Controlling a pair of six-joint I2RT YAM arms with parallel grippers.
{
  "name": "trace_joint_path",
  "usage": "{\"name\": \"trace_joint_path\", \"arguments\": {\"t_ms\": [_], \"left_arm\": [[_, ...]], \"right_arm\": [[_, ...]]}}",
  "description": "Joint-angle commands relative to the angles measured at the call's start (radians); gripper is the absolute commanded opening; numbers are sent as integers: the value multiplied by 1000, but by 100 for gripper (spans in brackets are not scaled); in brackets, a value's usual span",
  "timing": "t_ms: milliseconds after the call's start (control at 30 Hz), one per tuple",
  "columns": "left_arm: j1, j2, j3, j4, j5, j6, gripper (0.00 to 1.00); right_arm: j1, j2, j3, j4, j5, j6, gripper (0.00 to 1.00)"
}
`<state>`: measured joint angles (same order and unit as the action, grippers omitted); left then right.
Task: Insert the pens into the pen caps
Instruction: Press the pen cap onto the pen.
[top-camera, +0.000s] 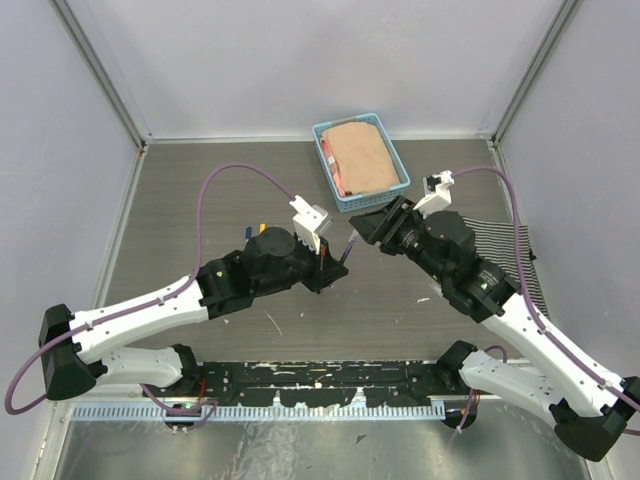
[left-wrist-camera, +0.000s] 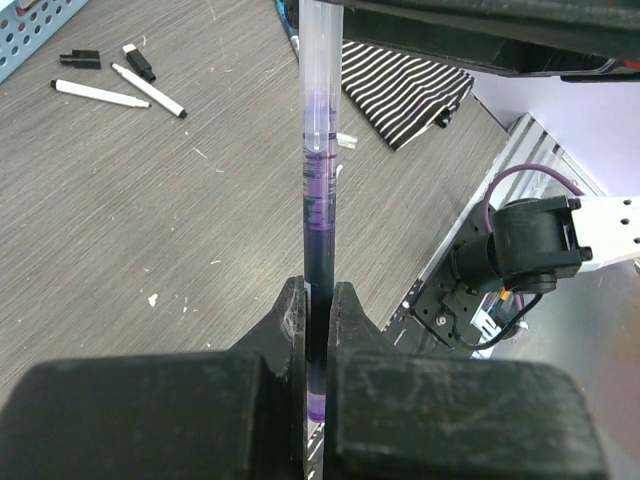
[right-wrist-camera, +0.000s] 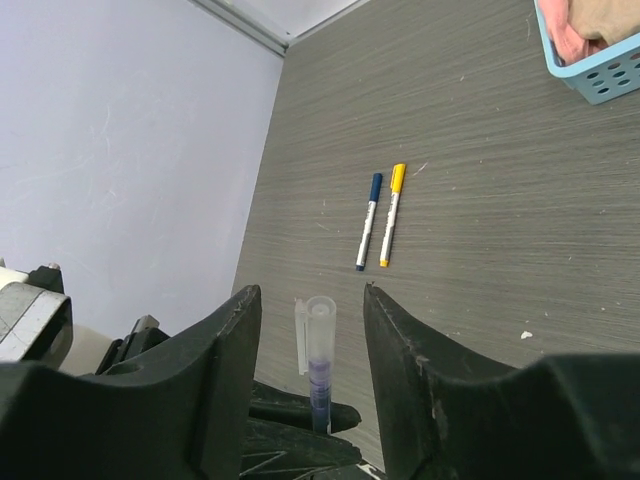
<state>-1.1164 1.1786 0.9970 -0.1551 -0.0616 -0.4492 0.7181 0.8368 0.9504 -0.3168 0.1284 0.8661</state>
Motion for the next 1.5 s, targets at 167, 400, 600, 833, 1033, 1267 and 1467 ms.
{"name": "trace_joint_path", "arguments": {"t_ms": [167, 400, 600, 833, 1033, 1267, 1467], "left_arm": [[-2, -25, 2, 34, 16, 9, 0], [-2, -27, 4, 28, 13, 12, 0], [-2, -19, 31, 7, 12, 17, 0], [-2, -28, 81, 4, -5, 5, 0], [-16, -12, 148, 20, -11, -33, 0], [-27, -44, 171, 71, -57, -31, 0], [-31, -72, 172, 125, -85, -23, 0]], "right_arm": [[4, 8, 33, 58, -27, 1, 46], [4, 11, 19, 74, -36, 1, 28], [4, -3, -11, 68, -29, -26, 0], [4, -59, -90, 102, -50, -80, 0], [90, -47, -122, 72, 36, -121, 0], [267, -50, -171, 28, 204, -111, 0], [521, -11, -229, 5, 382, -6, 0]]}}
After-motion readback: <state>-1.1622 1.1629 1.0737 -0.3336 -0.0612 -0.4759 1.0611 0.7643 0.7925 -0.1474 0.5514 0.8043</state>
